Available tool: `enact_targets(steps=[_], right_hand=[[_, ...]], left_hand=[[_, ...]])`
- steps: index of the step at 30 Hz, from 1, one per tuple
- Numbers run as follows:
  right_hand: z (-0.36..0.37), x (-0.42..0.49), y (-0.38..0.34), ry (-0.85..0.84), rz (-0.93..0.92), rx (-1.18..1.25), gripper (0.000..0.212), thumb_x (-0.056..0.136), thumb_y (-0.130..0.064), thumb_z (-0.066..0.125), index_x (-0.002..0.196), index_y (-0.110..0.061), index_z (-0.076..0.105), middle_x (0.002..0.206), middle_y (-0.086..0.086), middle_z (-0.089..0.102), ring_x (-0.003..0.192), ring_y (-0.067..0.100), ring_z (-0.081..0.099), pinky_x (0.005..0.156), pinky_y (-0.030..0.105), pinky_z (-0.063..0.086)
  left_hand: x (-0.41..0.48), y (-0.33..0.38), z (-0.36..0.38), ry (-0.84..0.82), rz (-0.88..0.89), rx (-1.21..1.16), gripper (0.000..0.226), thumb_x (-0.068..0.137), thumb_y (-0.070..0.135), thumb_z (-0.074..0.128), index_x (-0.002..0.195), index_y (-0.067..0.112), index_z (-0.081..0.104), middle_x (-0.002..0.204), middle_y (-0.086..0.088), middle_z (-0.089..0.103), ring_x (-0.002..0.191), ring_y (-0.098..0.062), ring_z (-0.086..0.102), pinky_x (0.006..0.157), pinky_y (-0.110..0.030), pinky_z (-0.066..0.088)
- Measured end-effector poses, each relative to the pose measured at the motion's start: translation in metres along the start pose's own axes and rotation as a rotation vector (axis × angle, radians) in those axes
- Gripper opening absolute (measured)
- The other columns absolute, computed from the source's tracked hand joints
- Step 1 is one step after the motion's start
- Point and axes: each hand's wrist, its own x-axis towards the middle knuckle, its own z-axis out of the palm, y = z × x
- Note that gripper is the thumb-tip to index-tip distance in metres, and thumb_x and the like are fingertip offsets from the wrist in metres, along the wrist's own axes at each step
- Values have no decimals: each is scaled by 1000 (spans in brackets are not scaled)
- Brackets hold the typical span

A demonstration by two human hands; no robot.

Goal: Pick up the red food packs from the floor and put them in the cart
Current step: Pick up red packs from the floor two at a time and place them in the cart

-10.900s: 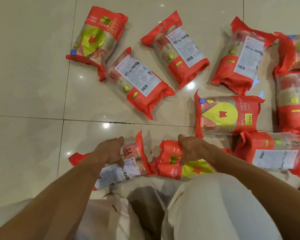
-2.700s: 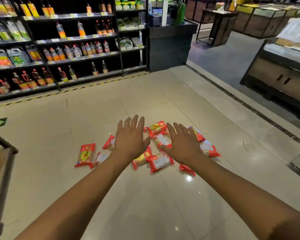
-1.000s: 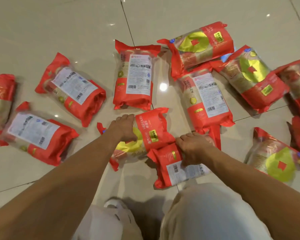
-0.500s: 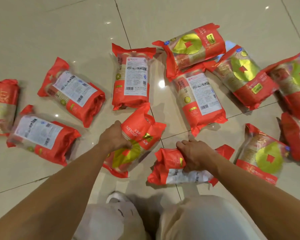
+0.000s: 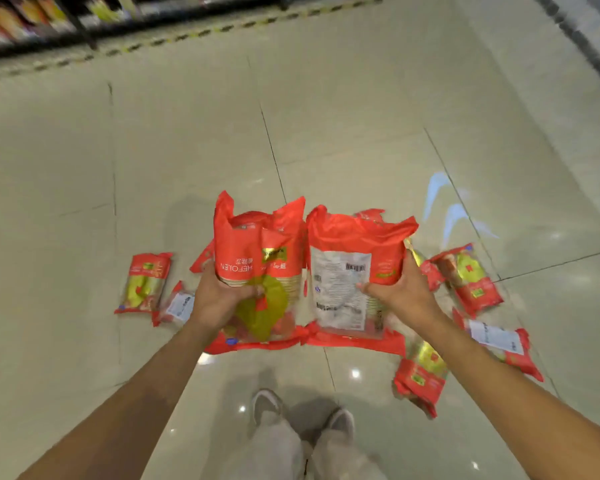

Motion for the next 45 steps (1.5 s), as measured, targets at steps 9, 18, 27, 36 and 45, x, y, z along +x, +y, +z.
enact_targets(steps=[9, 18, 27, 36, 45], right_hand=[[-96, -136, -241, 81, -274, 128, 97, 45, -47, 89, 131, -24, 50, 119, -5, 71, 106, 15, 70, 98, 47, 56], [-82, -188, -326, -22, -493, 204, 99, 41, -49, 88, 130, -22, 54, 117, -3, 72, 104, 16, 71, 95, 44, 58], [-1, -218, -363, -386, -637, 197, 69, 68, -19, 94, 126, -24, 57, 109, -2, 76, 96, 16, 74, 90, 43, 60], [145, -331, -349, -849, -692, 154, 67, 68, -8, 93, 124, -21, 60, 105, 2, 78, 94, 21, 76, 85, 45, 62], [258, -547, -318, -1306, -878, 25, 65, 69, -4, 92, 120, -30, 61, 105, -4, 78, 92, 12, 76, 81, 33, 62]], left_hand=[[-155, 210, -141, 84, 305, -237, 100, 32, 35, 97, 121, 16, 56, 109, -9, 74, 97, -27, 74, 83, -52, 62], [-234, 236, -216, 255, 445, -347, 83, 52, 5, 98, 122, 12, 55, 109, -7, 72, 95, -22, 72, 78, -37, 61], [-343, 176, -283, 621, 378, -406, 78, 62, 7, 96, 128, 13, 55, 109, -1, 71, 95, -14, 70, 70, -26, 58], [-508, 44, -333, 1061, 160, -476, 68, 58, 8, 98, 110, 26, 58, 106, -1, 73, 97, -21, 72, 81, -40, 60], [-709, -99, -339, 1499, -1, -642, 73, 53, 13, 101, 112, 25, 59, 106, 2, 74, 94, -15, 71, 81, -37, 58]])
